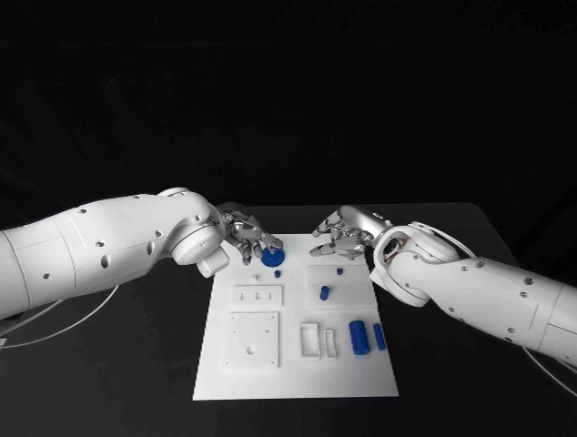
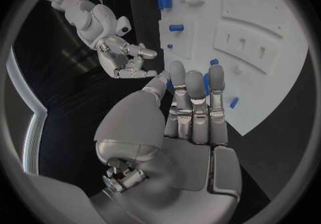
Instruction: Assemble the parts on the task board
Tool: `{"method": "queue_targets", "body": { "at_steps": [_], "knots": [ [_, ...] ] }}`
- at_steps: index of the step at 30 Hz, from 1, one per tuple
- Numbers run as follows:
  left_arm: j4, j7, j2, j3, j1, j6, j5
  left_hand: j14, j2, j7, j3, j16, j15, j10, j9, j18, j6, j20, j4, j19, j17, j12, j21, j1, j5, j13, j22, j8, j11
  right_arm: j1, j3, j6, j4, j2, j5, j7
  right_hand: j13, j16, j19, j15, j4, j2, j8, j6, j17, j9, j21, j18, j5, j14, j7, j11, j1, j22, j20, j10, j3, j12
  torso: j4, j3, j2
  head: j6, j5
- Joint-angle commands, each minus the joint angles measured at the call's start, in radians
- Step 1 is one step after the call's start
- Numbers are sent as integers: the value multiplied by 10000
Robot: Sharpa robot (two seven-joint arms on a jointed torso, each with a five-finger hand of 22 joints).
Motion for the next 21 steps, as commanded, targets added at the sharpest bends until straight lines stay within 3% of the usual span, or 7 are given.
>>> {"method": "queue_targets", "body": {
  "at_steps": [1, 5, 6, 11, 17, 18, 21],
  "knots": [
    [-3, -555, -26, 7, 2, -38, -589, 112, -16, -968, 205, 33, -26, 449, 5150, -84, 1405, -4, -289, 92, 10, 132, 59, -180, 236, -38, 31, 28, -114, -25, 7, -370, 74, -242, 597, 446, -42, -22, 201, 27, -170, 63, -35, 33, -11, -9, -62, 102, 133, 21, -16, -4, 33, 352, 35, -35, 6, -7, -19, 7, 1, -51, 62],
    [-17, -879, -55, 6, 2, 48, -833, 281, -71, -1003, 295, 31, -57, 471, 4996, -73, 1569, -32, -439, 181, 25, 344, 91, -347, 683, -59, 51, 23, -139, -37, 45, -516, 92, -553, 1142, 695, -83, -50, 197, 23, -246, 115, -37, 66, -40, -10, -123, 99, 358, 6, -22, -12, 3, 347, 32, -55, 28, -31, -17, 4, -10, -110, 87],
    [-17, -952, -60, 6, 2, 82, -887, 378, -64, -1039, 338, 61, -69, 465, 4967, -65, 1698, -42, -484, 235, 45, 491, 121, -444, 935, -38, 65, 37, -149, -39, 76, -548, 89, -630, 1340, 761, -103, -65, 194, 23, -270, 129, -37, 71, -54, -10, -158, 100, 503, -1, -20, -13, -10, 339, 31, -69, 29, -50, -18, 4, -12, -131, 93],
    [9, -1204, -63, 4, 3, 312, -1060, 551, 99, -1101, 572, 28, -73, 476, 4589, -41, 2026, -38, -840, 315, 245, 926, 183, -979, 1003, -191, 119, 32, -161, -42, 292, -641, 57, -906, 2075, 1010, -165, -91, 199, 21, -449, 213, -35, 59, -86, -9, -249, 106, 795, -10, -17, -16, -101, 329, 29, -95, -10, -78, -9, 4, -12, -202, 113],
    [22, -1329, -29, 3, -50, 478, -1299, 592, 307, -1137, 675, 120, -73, 478, 4592, -26, 2231, -31, -1039, 310, 491, 1218, 292, -1329, 1101, -191, 226, 40, -169, -40, 505, -671, -26, -1016, 2477, 1136, -209, -106, 206, 18, -625, 270, -39, 47, -103, -11, -297, 114, 1028, -15, -8, -17, -116, 330, 27, -121, 4, -100, 24, 6, -20, -329, 125],
    [21, -1338, -23, 3, -67, 485, -1340, 595, 332, -1143, 686, 131, -70, 476, 4604, -24, 2254, -29, -1055, 306, 519, 1257, 303, -1378, 1117, -185, 239, 41, -168, -39, 535, -673, -39, -1023, 2512, 1150, -249, -111, 218, 20, -864, 344, -40, 48, -113, -12, -352, 134, 1062, -20, -9, -19, -247, 335, 38, -130, 12, -88, 27, 4, -21, -341, 126],
    [18, -1358, -5, 3, -121, 477, -1441, 610, 411, -1154, 741, 159, -75, 479, 4671, -15, 2297, -29, -1171, 296, 627, 1360, 352, -1530, 1153, -175, 293, 46, -177, -37, 606, -681, -71, -1028, 2579, 1180, -249, -105, 225, 19, -869, 351, -40, 46, -108, -12, -333, 127, 1123, -15, -8, -19, -243, 340, 36, -131, 15, -86, 36, 8, -34, -406, 128]
  ]
}}
